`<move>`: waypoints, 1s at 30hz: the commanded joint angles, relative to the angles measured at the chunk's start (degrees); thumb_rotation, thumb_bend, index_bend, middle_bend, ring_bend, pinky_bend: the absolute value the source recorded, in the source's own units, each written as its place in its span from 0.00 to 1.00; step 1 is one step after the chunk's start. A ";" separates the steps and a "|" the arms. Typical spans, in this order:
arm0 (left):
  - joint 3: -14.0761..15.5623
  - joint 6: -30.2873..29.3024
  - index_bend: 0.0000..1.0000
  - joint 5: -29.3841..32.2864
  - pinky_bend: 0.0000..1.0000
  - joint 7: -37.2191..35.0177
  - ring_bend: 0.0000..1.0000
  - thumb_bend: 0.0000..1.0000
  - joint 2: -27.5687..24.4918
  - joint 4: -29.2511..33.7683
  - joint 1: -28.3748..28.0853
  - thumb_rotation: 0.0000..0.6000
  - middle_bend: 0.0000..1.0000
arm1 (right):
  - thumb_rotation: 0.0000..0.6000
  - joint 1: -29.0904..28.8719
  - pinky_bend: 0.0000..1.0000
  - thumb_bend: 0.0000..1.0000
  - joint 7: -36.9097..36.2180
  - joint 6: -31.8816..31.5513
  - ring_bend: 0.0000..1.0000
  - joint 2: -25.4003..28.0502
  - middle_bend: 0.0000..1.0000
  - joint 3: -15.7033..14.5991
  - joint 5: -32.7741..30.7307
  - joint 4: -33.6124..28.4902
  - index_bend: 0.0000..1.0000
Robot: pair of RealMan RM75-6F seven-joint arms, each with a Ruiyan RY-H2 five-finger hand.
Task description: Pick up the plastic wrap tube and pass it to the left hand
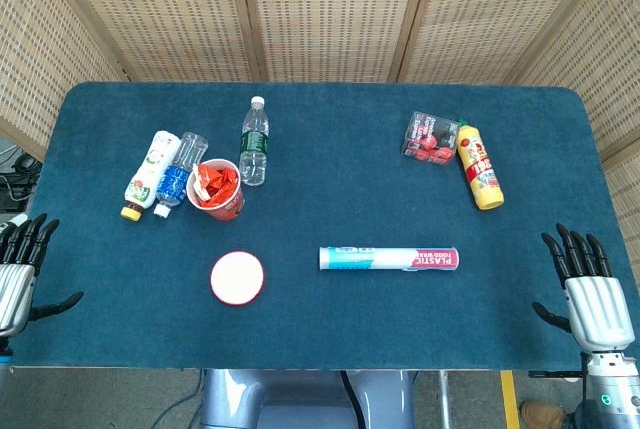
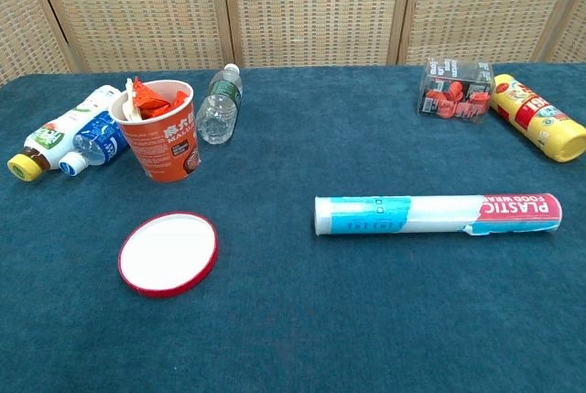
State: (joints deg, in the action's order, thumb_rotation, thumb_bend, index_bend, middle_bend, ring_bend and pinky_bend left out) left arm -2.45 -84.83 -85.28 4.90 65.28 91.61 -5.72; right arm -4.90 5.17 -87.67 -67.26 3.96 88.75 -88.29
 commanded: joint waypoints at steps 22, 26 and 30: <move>-0.86 0.16 0.00 -0.19 0.00 0.84 0.00 0.00 2.09 -1.51 -1.00 1.00 0.00 | 1.00 -17.63 0.05 0.00 7.91 25.10 0.15 -6.24 0.16 2.91 -1.36 -2.02 0.18; -1.01 1.32 0.00 0.48 0.00 1.86 0.00 0.00 2.77 -1.88 -1.62 1.00 0.00 | 1.00 -21.14 0.13 0.01 13.06 29.56 0.23 -10.93 0.24 4.07 -5.05 0.01 0.23; -1.20 2.23 0.00 1.16 0.00 2.17 0.00 0.00 3.12 -2.22 -2.07 1.00 0.00 | 1.00 -23.04 0.27 0.08 19.45 30.17 0.28 -17.05 0.28 4.78 -7.87 5.53 0.27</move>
State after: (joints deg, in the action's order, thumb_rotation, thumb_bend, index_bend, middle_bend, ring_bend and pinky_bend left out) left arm -3.58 -82.75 -84.26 7.03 68.33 89.48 -7.68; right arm -25.81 20.73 -58.59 -80.38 7.76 83.67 -86.16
